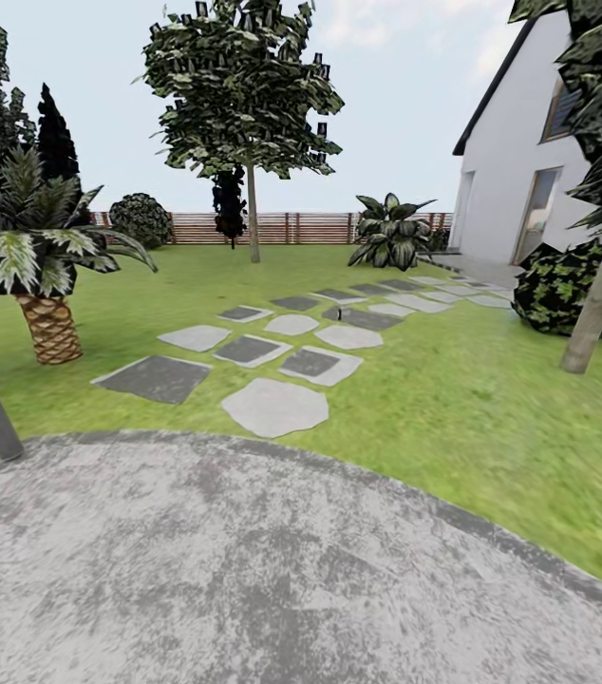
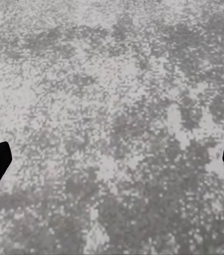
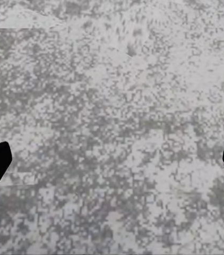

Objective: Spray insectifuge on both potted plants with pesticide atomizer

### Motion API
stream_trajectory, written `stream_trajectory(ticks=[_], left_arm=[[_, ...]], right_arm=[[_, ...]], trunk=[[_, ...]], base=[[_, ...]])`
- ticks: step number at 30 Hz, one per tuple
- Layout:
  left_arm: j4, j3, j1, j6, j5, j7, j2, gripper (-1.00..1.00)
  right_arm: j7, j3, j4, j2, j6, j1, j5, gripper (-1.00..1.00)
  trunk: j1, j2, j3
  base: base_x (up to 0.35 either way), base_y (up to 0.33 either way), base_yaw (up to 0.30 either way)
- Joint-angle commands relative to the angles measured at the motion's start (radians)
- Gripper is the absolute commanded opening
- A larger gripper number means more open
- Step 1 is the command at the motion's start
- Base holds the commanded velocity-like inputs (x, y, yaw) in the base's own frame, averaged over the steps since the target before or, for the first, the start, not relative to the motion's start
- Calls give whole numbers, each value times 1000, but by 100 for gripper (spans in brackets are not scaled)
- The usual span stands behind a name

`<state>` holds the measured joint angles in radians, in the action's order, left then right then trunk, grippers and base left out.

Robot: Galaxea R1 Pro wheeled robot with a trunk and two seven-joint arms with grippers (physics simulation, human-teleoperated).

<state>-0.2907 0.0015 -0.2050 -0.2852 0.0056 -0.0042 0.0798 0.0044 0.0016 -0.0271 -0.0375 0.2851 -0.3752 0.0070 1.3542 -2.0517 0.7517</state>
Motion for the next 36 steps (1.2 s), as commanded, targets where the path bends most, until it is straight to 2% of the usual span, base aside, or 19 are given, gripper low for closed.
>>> stream_trajectory(ticks=[1,36], left_arm=[[1,0,-1,-3,1,0,0,100],[0,0,-1,-5,1,0,2,100]], right_arm=[[0,0,1,0,3,-1,1,100],[0,0,1,1,3,-1,1,100]], trunk=[[0,0,1],[0,0,1]], base=[[336,0,0],[337,0,0]])
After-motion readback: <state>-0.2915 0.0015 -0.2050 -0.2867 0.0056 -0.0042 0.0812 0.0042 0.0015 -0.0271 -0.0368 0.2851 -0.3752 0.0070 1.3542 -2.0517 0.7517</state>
